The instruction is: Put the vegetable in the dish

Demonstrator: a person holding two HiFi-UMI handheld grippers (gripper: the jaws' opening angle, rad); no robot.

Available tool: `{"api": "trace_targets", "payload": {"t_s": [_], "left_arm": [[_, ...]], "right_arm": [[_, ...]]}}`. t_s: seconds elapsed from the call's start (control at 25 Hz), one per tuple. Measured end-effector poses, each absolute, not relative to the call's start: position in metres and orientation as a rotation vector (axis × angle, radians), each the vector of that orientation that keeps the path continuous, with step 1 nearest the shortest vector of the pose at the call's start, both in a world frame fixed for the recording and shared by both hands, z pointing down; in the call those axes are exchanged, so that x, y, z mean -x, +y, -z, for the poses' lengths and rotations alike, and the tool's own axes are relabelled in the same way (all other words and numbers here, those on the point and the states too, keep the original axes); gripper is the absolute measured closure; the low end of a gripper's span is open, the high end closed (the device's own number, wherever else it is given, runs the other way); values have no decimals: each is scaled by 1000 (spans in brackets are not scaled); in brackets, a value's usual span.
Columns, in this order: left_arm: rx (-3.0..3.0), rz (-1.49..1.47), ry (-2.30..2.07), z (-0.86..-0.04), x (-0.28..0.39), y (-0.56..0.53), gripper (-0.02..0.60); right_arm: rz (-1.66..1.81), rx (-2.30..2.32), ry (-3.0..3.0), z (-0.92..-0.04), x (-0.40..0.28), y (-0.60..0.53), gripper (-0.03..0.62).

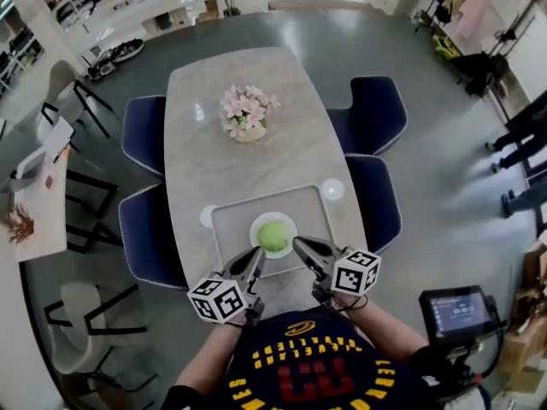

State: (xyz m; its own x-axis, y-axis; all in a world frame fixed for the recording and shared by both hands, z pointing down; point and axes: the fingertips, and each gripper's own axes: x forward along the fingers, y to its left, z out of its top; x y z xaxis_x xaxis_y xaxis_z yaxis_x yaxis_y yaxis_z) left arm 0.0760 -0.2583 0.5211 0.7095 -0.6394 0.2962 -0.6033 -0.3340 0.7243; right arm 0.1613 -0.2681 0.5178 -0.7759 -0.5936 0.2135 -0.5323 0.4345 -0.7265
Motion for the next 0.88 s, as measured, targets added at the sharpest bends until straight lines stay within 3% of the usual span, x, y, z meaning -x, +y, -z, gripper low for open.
{"api": "trace_targets", "payload": {"t_s": [0.88], "left_arm": [[-2326,260,-1001,-385,-82,-230,581]], "right_arm": [[634,969,2779,-378,-144,-246,589]]}}
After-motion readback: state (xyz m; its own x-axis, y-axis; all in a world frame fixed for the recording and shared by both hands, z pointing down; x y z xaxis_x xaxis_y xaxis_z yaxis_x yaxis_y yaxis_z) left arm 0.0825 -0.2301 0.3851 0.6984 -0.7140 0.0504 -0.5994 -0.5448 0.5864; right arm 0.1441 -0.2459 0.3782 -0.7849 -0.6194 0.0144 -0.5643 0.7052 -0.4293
